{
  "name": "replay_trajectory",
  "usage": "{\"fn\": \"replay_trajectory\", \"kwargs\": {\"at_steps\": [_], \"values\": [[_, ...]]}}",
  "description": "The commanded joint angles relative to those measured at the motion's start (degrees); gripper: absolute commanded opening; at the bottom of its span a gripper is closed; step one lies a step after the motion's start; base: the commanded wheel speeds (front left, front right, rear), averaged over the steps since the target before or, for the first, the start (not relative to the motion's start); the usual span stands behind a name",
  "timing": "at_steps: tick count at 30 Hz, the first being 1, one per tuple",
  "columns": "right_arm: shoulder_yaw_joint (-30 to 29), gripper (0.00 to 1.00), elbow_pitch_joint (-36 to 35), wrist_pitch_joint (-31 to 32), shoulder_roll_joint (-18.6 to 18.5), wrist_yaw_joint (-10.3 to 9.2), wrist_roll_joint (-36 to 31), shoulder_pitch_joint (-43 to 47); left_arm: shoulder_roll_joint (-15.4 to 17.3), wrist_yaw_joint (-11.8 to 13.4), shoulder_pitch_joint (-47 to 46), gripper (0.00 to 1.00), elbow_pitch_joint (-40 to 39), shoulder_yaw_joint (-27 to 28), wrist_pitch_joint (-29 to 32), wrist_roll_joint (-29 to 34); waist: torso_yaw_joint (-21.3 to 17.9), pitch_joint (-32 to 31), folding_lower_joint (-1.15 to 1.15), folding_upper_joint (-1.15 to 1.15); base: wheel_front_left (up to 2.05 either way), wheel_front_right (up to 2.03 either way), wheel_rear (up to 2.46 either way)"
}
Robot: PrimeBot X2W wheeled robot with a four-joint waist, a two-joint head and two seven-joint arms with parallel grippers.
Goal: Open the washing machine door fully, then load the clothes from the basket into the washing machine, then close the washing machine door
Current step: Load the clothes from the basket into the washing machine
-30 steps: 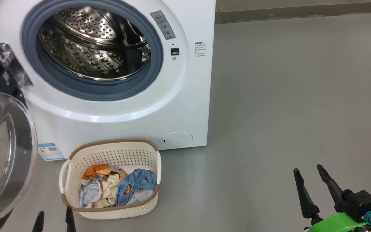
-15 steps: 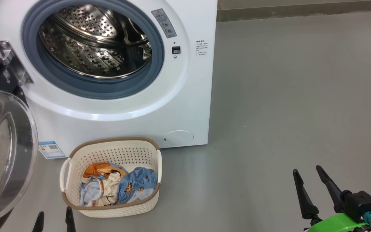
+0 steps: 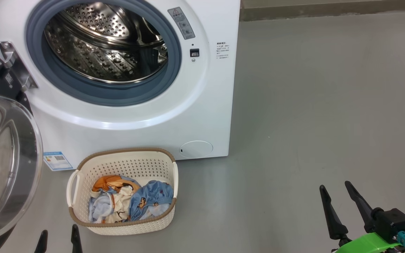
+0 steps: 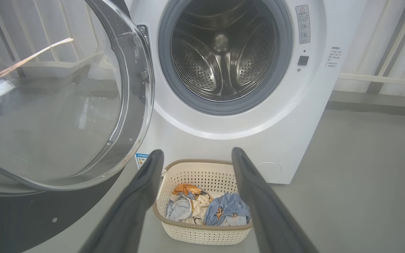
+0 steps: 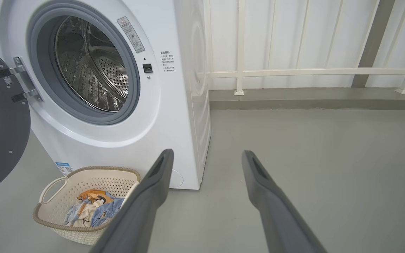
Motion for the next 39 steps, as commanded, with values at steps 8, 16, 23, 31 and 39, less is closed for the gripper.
{"fn": "replay_trajectory", "kwargs": {"at_steps": [8, 16, 23, 31, 39], "values": [[1.49, 1.0, -0.97, -0.69, -1.04, 0.09, 0.06, -0.86, 0.65, -0.16, -1.9, 1.0, 0.19, 2.16, -0.33, -0.01, 0.23, -0.08, 0.0, 0.0, 0.11, -0.42, 0.31], [1.68, 1.0, -0.94, -0.69, -1.25, 0.09, 0.12, -0.87, 0.65, -0.62, -2.38, 1.0, 0.93, 2.57, -0.33, 0.11, 0.58, 0.25, 0.0, 0.0, 0.8, -1.65, 0.86], [1.88, 1.0, -0.82, -0.69, -1.17, 0.09, 0.28, -1.24, 0.65, -0.44, -3.12, 1.0, 0.7, 2.72, -0.33, -0.1, 0.44, 0.76, 0.0, 0.0, 1.82, -1.81, -0.01], [1.64, 1.0, -0.86, -0.69, -1.04, 0.09, 0.26, -1.3, 0.65, 0.16, -3.31, 1.0, 0.49, 3.06, -0.33, -0.24, 0.3, 1.43, 0.0, 0.0, 1.11, -1.11, 0.0], [1.35, 1.0, -0.81, -0.69, -1.05, 0.09, 0.35, -1.42, 0.65, -0.02, -3.41, 1.0, 0.57, 2.88, -0.33, -0.32, 0.64, 1.85, 0.0, 0.0, 0.15, -0.15, 0.0]]}}
